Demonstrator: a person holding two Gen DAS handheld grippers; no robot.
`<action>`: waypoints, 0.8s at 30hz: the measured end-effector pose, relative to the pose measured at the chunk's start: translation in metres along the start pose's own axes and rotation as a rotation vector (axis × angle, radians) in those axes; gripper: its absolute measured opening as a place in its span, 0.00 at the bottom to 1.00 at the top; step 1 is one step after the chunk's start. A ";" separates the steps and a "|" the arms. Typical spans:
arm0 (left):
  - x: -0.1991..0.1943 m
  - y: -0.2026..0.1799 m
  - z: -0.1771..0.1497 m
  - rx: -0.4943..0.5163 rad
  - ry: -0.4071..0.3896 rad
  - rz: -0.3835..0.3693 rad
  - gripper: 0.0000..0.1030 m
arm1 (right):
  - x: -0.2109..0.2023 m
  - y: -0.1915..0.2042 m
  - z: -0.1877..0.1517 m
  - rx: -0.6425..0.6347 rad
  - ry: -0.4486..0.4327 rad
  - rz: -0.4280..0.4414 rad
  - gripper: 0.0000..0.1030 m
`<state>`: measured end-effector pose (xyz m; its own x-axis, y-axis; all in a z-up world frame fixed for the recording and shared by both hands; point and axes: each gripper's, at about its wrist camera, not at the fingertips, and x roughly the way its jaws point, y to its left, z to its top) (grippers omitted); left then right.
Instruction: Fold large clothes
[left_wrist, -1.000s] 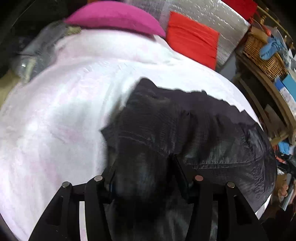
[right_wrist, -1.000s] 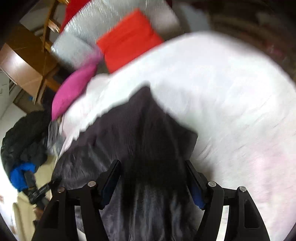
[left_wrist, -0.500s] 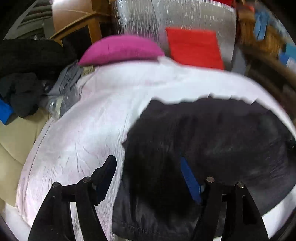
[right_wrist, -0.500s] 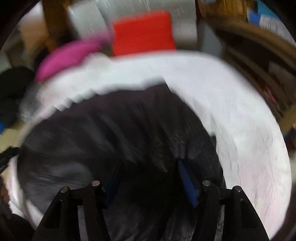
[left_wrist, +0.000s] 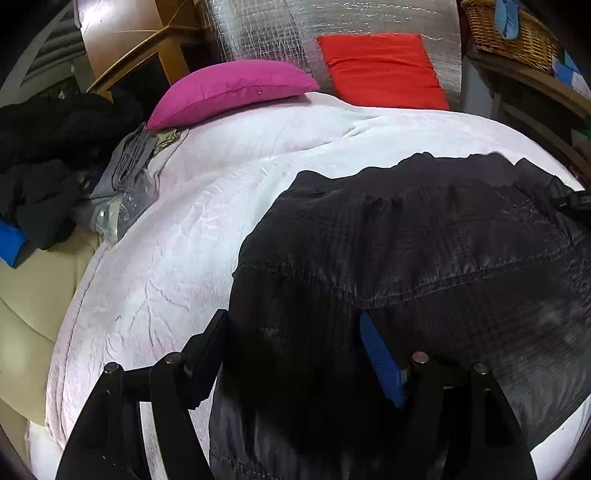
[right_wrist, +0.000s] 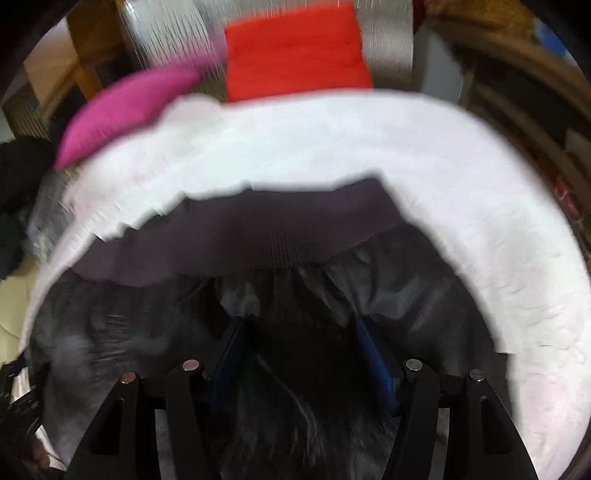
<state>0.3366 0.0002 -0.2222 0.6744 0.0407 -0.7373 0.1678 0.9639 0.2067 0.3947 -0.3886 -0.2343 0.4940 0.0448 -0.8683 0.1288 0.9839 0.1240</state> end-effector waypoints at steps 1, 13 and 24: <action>-0.001 0.000 0.000 0.002 -0.002 0.000 0.70 | 0.005 0.001 0.001 -0.007 0.003 -0.011 0.66; -0.002 0.000 -0.001 0.000 0.005 0.000 0.70 | -0.078 0.022 -0.057 -0.059 -0.060 0.045 0.66; -0.003 -0.003 -0.003 -0.009 0.014 0.021 0.71 | -0.095 0.015 -0.134 -0.098 -0.028 -0.039 0.66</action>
<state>0.3321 -0.0020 -0.2222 0.6676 0.0648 -0.7417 0.1474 0.9650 0.2170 0.2347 -0.3547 -0.2147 0.5143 0.0022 -0.8576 0.0650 0.9970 0.0415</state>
